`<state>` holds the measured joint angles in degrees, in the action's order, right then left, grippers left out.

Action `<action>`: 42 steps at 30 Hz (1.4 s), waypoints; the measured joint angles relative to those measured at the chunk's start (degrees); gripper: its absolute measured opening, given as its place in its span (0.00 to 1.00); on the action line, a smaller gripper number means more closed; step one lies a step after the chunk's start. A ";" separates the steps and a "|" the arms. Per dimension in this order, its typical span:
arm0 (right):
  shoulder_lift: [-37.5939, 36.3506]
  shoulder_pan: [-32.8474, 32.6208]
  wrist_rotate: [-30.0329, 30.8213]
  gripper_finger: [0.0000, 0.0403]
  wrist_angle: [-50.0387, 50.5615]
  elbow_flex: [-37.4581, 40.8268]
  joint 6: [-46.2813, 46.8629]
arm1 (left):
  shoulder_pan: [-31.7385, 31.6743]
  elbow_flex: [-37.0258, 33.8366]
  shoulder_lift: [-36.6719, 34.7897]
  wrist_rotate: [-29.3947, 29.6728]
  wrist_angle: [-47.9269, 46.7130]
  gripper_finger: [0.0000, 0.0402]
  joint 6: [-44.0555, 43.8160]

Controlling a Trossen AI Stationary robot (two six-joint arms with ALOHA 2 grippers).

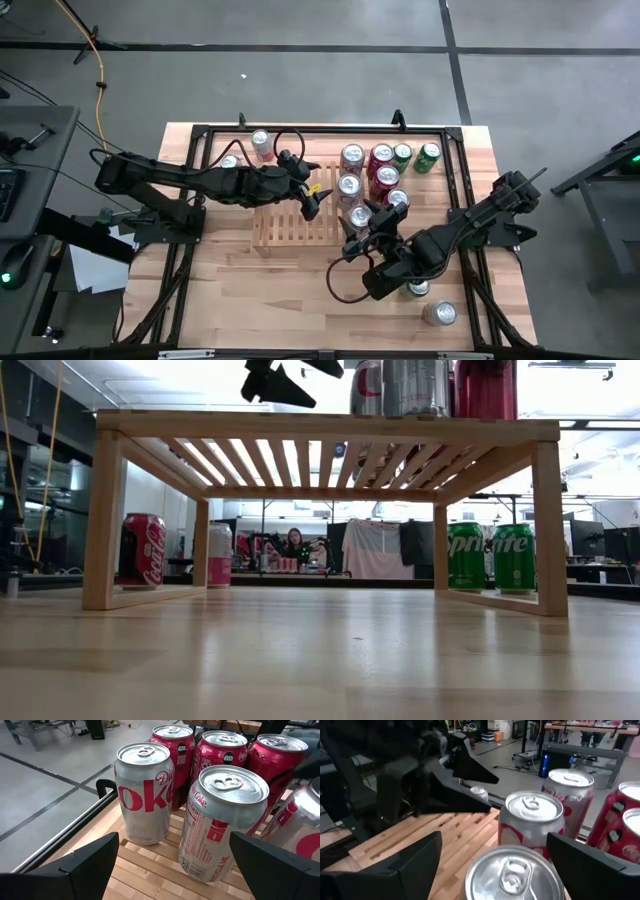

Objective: Place canned beverage on shelf
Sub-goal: Put the bottom right silver soda can on the shelf, then adjust the silver soda cans on the shelf

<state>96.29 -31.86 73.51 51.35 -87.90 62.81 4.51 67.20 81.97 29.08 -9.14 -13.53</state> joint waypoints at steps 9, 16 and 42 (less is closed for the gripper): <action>0.01 -0.32 2.60 0.86 0.31 -5.38 -11.16 | 0.00 0.00 -0.03 -1.49 -0.03 0.93 3.24; -1.40 -1.43 2.85 0.81 8.65 -13.06 -16.21 | 0.09 0.00 -3.78 -8.94 -3.09 0.85 4.80; -6.97 -7.98 -14.68 0.01 38.64 -10.76 15.65 | -6.74 -12.22 -4.46 -28.03 15.52 0.00 -0.75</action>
<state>89.32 -39.84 58.83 89.99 -98.66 78.46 -2.23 54.98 77.52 1.05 6.38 -14.28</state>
